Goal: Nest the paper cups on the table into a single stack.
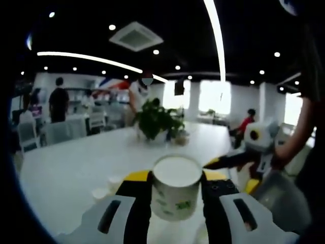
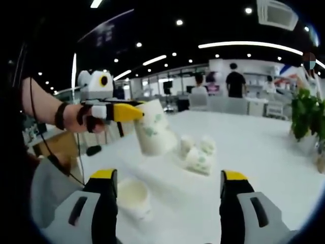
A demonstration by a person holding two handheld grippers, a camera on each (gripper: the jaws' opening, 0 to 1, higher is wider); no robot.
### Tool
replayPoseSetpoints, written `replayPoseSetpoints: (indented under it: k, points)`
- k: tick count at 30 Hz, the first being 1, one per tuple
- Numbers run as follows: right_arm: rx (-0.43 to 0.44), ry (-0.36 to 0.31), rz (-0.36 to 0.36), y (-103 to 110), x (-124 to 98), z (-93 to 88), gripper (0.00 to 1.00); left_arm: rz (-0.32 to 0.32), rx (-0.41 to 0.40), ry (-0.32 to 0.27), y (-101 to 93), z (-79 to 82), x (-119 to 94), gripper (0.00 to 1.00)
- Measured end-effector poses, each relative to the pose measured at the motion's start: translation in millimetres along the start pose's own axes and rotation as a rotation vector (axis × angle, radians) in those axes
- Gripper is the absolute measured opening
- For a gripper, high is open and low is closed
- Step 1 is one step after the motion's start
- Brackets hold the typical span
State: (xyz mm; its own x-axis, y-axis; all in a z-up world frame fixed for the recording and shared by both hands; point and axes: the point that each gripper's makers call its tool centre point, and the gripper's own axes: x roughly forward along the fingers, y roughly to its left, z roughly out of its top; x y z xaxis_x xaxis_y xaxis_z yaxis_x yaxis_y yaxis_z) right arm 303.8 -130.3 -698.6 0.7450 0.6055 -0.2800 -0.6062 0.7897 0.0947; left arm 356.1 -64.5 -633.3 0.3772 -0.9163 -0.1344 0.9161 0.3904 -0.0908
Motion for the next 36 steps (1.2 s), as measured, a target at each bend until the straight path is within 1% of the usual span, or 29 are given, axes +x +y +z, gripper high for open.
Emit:
replayPoseSetpoints:
  k: [3, 6, 8, 9, 10, 12, 14, 21, 29, 36]
  points:
    - [0.005, -0.008, 0.013, 4.4, 2.6, 2.2, 0.8, -0.005, 0.002, -0.004, -3.2, 3.2, -0.2, 0.36]
    - [0.017, -0.015, 0.043, 13.1, 7.8, 5.5, 0.78, -0.006, 0.002, -0.015, -4.0, 7.5, -0.6, 0.36]
    - [0.022, -0.027, 0.066, 19.4, 11.4, 9.5, 0.76, -0.008, 0.005, -0.019, -4.6, 8.6, -0.7, 0.36]
    - [0.024, -0.028, 0.072, 21.0, 12.4, 10.2, 0.75, -0.011, 0.006, -0.019, -4.7, 8.4, -0.7, 0.36]
    - [0.033, -0.025, 0.099, 26.8, 15.3, 10.9, 0.72, -0.013, 0.007, -0.019, -5.2, 8.6, -0.8, 0.36]
    - [0.034, -0.027, 0.114, 31.1, 19.5, 12.8, 0.69, -0.015, 0.009, -0.021, -6.6, 9.9, -1.1, 0.36]
    - [0.048, -0.033, 0.136, 35.9, 22.8, 14.9, 0.69, -0.015, 0.011, -0.029, -8.0, 12.4, -1.5, 0.36]
    - [0.044, -0.039, 0.188, 52.5, 31.0, 19.4, 0.67, -0.017, 0.008, -0.029, -9.4, 13.4, -2.3, 0.36]
    - [0.039, -0.039, 0.211, 57.7, 30.8, 19.4, 0.66, -0.03, 0.01, -0.023, -13.2, 11.1, -0.3, 0.36]
    - [0.049, -0.05, 0.209, 57.4, 29.2, 21.3, 0.66, -0.039, 0.01, -0.024, -16.3, 12.0, 1.6, 0.36]
